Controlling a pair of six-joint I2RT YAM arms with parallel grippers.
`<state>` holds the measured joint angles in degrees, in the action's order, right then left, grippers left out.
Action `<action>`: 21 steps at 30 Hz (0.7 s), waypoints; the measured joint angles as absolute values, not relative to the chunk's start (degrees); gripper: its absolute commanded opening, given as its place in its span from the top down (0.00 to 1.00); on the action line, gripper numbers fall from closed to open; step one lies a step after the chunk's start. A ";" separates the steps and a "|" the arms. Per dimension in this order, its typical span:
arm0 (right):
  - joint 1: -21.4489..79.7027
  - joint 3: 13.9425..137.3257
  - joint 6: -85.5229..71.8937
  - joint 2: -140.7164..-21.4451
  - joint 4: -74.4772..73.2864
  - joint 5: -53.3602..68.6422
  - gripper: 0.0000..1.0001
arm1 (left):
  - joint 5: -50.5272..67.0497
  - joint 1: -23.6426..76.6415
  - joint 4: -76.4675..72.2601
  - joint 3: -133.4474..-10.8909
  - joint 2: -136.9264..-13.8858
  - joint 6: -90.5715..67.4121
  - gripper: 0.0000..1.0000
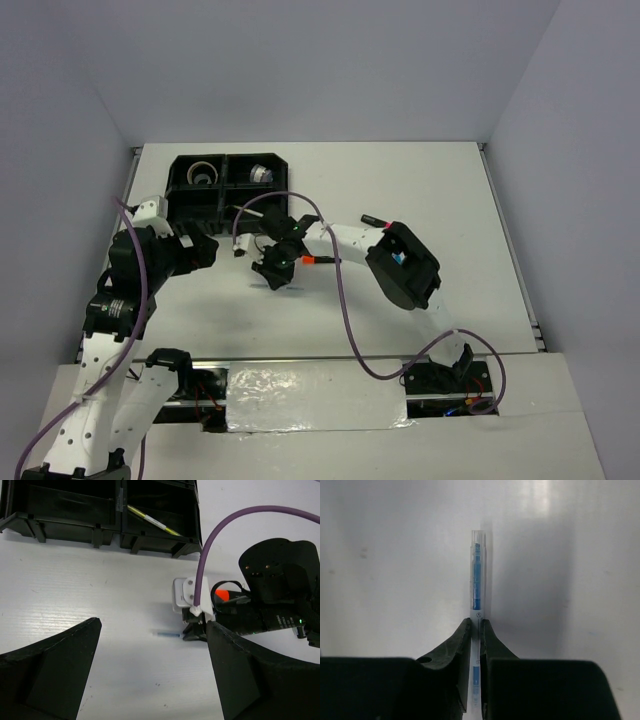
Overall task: Sort the stationery into containers
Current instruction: Pick up the pen from the center of the board, then place the pen in the storage box.
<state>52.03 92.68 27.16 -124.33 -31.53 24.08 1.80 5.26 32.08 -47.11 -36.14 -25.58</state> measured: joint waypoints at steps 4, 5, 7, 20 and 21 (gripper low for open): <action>53.12 90.13 25.06 -121.99 -30.92 30.04 1.00 | 1.76 5.26 32.08 -47.11 -36.10 -25.61 0.01; 53.25 89.43 24.62 -120.66 -30.48 30.74 1.00 | 1.76 5.26 32.08 -47.11 -36.07 -25.61 0.01; 53.54 89.06 23.59 -117.89 -29.34 30.83 1.00 | 1.69 5.26 32.10 -47.11 -35.99 -25.61 0.01; 44.07 129.95 16.64 -131.44 -26.59 11.70 1.00 | 1.39 5.26 32.10 -47.11 -35.16 -25.61 0.01; 43.59 132.20 16.53 -133.38 -26.61 10.94 1.00 | 1.39 5.26 32.10 -47.11 -35.18 -25.58 0.01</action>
